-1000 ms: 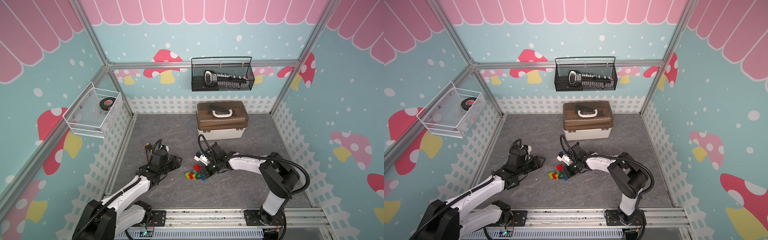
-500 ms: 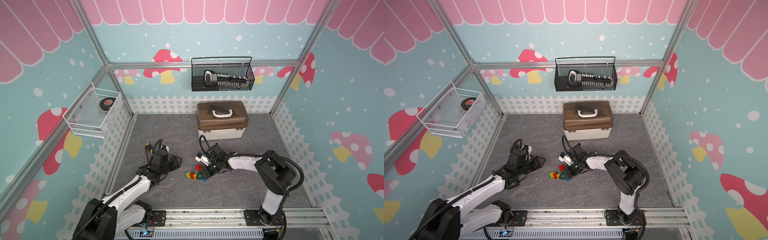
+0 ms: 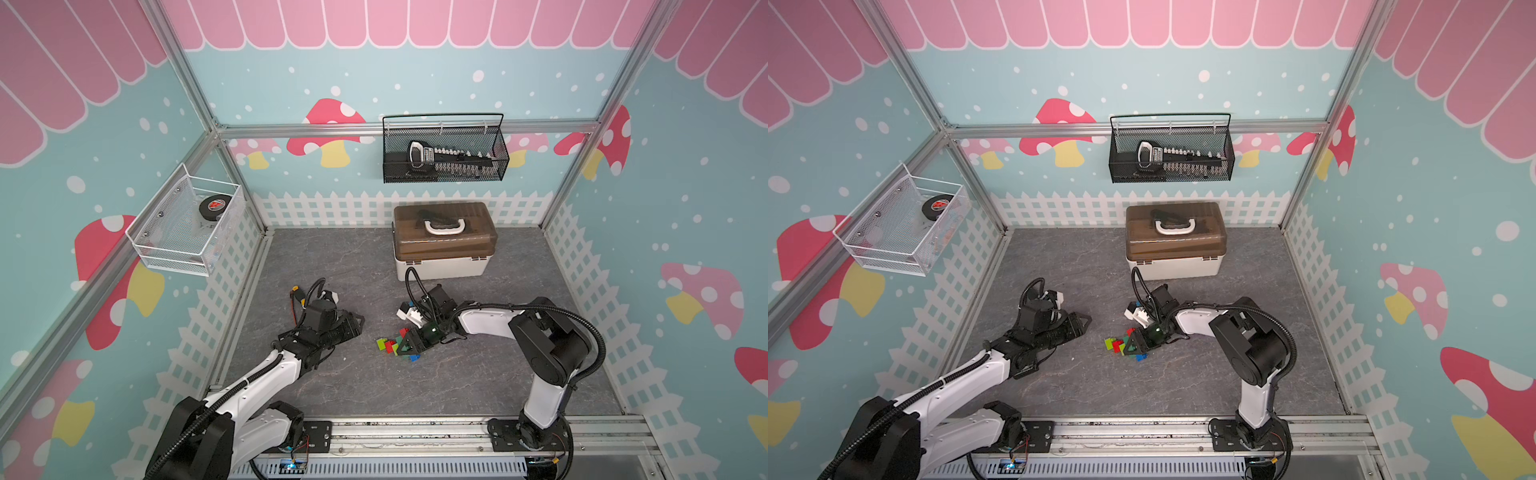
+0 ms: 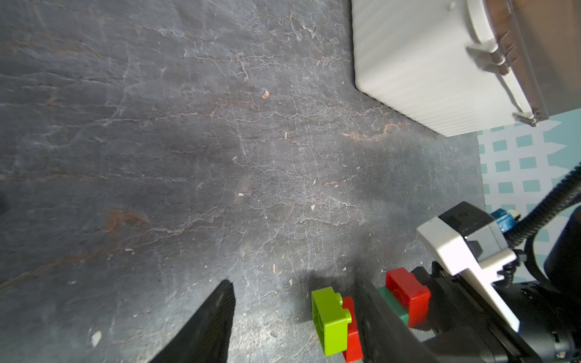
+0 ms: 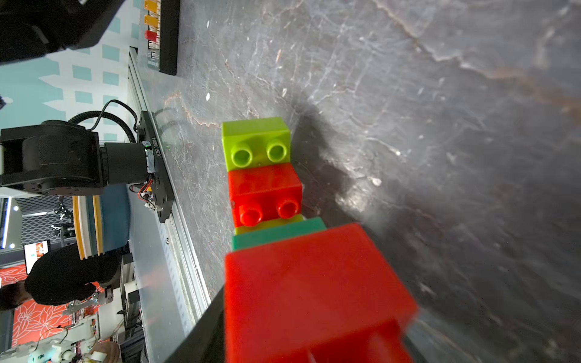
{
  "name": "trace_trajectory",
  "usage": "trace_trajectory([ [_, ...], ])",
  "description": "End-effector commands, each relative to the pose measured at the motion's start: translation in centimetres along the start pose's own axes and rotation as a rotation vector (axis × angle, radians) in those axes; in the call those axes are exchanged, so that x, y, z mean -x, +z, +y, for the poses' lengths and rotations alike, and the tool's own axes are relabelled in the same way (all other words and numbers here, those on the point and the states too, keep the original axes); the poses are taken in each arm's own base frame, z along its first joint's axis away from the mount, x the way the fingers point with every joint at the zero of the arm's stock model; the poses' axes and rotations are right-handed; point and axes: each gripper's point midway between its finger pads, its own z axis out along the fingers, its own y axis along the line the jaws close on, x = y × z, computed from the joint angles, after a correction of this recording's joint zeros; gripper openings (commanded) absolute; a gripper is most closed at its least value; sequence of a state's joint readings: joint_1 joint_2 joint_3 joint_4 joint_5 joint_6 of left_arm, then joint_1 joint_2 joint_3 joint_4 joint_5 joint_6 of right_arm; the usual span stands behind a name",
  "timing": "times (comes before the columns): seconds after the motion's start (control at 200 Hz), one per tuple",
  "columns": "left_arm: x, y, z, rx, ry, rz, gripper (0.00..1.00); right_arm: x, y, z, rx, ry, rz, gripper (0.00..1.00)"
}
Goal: Assemble the letter y with lego
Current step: Place the lego brick at the center of the board, then adjust the lego brick at the center of the board.
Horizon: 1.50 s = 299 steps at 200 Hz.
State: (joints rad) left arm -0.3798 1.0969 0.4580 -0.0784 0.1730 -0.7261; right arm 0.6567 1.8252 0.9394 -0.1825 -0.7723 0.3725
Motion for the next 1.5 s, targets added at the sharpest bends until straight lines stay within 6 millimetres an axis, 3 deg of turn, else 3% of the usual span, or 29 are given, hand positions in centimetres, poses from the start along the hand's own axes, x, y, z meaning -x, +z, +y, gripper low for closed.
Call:
trace_trajectory([
  [0.0, -0.3, 0.2, 0.5, 0.009, -0.007, 0.012, 0.62, 0.4, -0.4, -0.6, -0.026, -0.007, 0.002, 0.51],
  [0.03, -0.3, 0.3, 0.5, 0.008, -0.009, 0.014, 0.62, 0.5, -0.6, -0.6, -0.026, -0.006, 0.000, 0.53],
  [0.04, -0.3, 0.3, 0.5, 0.007, -0.011, 0.015, 0.62, 0.6, -0.6, -0.7, -0.028, -0.007, -0.003, 0.62],
  [0.055, -0.4, 0.4, 0.5, 0.007, -0.011, 0.015, 0.62, 0.6, -0.6, -0.7, -0.029, -0.007, -0.004, 0.91],
  [0.08, -0.4, 0.4, 0.5, 0.004, -0.013, 0.016, 0.62, 0.6, -0.7, -0.7, -0.033, -0.006, -0.005, 0.98],
  [0.335, -0.6, 1.6, 0.3, -0.006, -0.016, 0.035, 0.62, 1.2, -2.1, -1.4, -0.079, 0.000, -0.038, 0.99],
  [0.56, -1.3, 3.7, 0.1, -0.010, -0.005, 0.086, 0.59, 1.4, -5.0, -3.0, -0.222, 0.013, -0.082, 0.99],
  [0.735, -2.6, 5.2, -0.5, -0.009, 0.025, 0.138, 0.54, 1.4, -7.2, -2.6, -0.287, 0.011, -0.154, 0.99],
  [0.926, -3.8, 6.1, -0.1, 0.016, 0.044, 0.173, 0.47, 0.4, -8.1, -2.2, -0.303, 0.017, -0.199, 0.99],
  [1.136, -6.3, 5.9, 0.5, 0.033, 0.057, 0.239, 0.34, -0.4, -9.0, -2.5, -0.343, 0.015, -0.216, 0.99],
  [1.491, -11.4, 3.9, 0.7, 0.074, 0.135, 0.332, 0.33, -1.0, -8.9, -3.8, -0.389, 0.030, -0.205, 0.98],
])
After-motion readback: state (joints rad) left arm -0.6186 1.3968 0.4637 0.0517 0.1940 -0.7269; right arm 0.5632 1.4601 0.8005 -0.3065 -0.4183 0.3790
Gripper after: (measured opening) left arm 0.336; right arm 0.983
